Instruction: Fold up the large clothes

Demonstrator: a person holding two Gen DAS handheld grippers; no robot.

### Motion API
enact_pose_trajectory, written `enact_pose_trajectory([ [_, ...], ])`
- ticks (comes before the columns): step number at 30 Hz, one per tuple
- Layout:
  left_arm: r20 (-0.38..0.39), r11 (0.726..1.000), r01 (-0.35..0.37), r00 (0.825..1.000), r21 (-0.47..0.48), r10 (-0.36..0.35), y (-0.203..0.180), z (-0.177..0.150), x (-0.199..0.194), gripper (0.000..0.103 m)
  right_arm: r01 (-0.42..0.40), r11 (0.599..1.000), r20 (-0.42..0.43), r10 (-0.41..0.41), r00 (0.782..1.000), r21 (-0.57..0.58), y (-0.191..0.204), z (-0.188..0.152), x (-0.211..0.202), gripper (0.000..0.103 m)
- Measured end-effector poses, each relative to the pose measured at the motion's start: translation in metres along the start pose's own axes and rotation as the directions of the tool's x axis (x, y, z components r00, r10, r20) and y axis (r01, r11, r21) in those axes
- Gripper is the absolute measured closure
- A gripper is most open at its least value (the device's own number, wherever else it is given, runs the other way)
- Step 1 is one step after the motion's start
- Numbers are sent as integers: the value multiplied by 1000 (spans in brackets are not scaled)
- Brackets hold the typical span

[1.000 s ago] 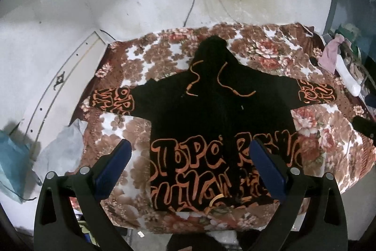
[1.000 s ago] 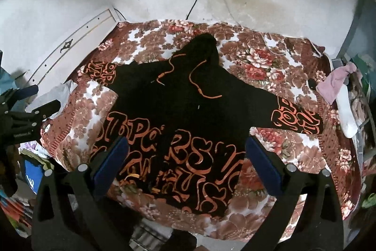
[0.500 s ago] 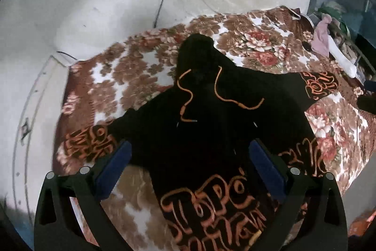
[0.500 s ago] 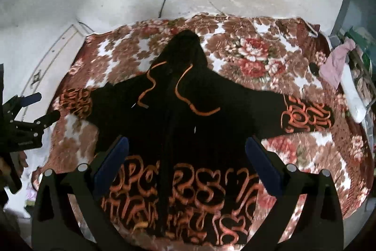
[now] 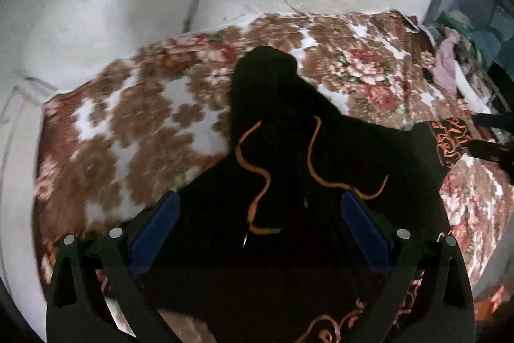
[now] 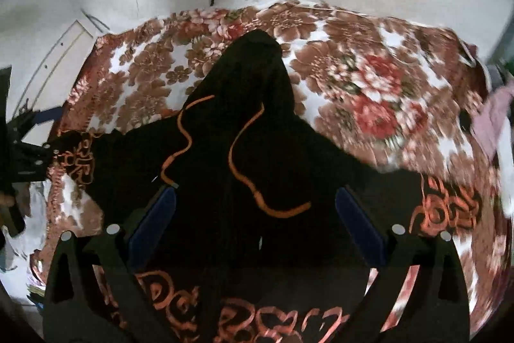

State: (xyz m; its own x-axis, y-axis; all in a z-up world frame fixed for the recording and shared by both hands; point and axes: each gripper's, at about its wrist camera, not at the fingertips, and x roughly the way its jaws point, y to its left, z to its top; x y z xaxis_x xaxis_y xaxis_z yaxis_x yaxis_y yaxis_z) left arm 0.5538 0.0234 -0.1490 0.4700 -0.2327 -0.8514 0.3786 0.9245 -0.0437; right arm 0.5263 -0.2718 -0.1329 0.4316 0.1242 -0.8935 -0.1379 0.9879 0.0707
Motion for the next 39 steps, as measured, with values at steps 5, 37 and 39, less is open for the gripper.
enact_pose_trajectory([
  [5,-60,1000,-18,998,-10,17,34,56,81,5,-12,999,-46,10,999,-39,-21,60,81,5],
  [37,-223,952,282,942,122,-250,72,209,428,78,-237,958,-130,217,967,-161,-83,234,419,84],
  [39,-244,940,299,936,163,-255,62,209,421,96,-220,956,-121,199,972,-194,-78,234,408,89],
])
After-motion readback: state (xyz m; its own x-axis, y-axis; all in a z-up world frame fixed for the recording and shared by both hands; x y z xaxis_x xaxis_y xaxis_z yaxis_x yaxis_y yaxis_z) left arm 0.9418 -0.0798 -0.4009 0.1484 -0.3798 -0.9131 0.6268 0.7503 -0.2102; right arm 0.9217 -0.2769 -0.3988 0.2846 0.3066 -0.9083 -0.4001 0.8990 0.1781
